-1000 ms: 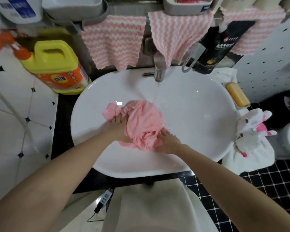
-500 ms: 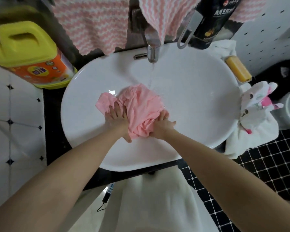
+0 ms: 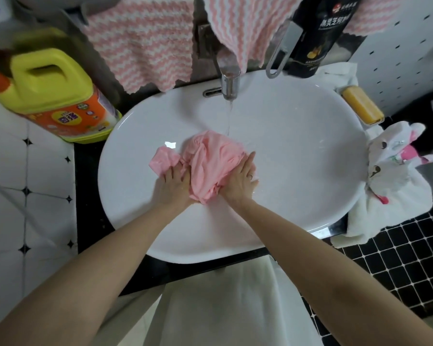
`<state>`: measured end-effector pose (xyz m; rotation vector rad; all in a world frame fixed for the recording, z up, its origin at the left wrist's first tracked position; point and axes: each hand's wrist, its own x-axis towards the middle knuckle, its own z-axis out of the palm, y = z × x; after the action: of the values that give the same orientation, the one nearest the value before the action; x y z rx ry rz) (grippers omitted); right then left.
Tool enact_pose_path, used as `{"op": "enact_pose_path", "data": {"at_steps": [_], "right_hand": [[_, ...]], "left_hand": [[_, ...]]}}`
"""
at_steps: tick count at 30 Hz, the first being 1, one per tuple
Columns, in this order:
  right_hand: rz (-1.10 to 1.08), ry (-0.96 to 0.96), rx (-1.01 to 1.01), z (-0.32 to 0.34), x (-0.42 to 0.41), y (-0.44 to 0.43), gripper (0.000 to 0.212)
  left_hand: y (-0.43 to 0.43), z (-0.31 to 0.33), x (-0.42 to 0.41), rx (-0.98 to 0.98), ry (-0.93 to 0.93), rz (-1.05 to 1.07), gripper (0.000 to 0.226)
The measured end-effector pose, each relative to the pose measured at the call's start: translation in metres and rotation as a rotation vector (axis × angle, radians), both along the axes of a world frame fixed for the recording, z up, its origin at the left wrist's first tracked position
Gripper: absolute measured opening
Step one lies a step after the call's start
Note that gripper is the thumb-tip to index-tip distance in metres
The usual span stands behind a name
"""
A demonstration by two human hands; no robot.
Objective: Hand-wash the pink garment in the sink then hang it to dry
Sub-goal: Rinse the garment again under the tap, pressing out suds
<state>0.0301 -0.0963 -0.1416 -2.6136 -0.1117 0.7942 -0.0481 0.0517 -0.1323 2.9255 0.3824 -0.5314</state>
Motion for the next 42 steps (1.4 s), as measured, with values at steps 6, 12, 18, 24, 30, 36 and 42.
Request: {"op": "enact_pose_path", "data": {"at_steps": [6, 12, 18, 24, 30, 36, 42], "right_hand": [[0.580, -0.233, -0.007, 0.019, 0.019, 0.013, 0.102], [0.642, -0.038, -0.054, 0.001, 0.007, -0.003, 0.090], [0.682, -0.024, 0.089, 0.030, -0.002, -0.013, 0.025], [0.102, 0.514, 0.567, 0.026, 0.003, -0.023, 0.045], [-0.200, 0.478, 0.409, 0.019, 0.012, -0.022, 0.072], [-0.159, -0.113, 0.279, 0.032, 0.007, -0.024, 0.066], [0.192, -0.041, 0.231, 0.020, 0.019, -0.051, 0.102]], "left_hand": [[0.008, 0.008, -0.005, -0.048, -0.124, -0.049, 0.059], [-0.016, 0.057, -0.022, -0.363, 0.018, 0.014, 0.042], [-0.009, 0.060, -0.018, -0.421, 0.075, 0.128, 0.095], [-0.022, 0.066, -0.013, -0.718, -0.030, 0.373, 0.046], [0.002, 0.055, 0.024, -0.631, -0.143, 0.513, 0.088], [-0.021, 0.020, 0.030, -0.309, 0.139, -0.030, 0.121], [-0.043, -0.007, 0.032, -0.320, 0.149, -0.119, 0.114]]}}
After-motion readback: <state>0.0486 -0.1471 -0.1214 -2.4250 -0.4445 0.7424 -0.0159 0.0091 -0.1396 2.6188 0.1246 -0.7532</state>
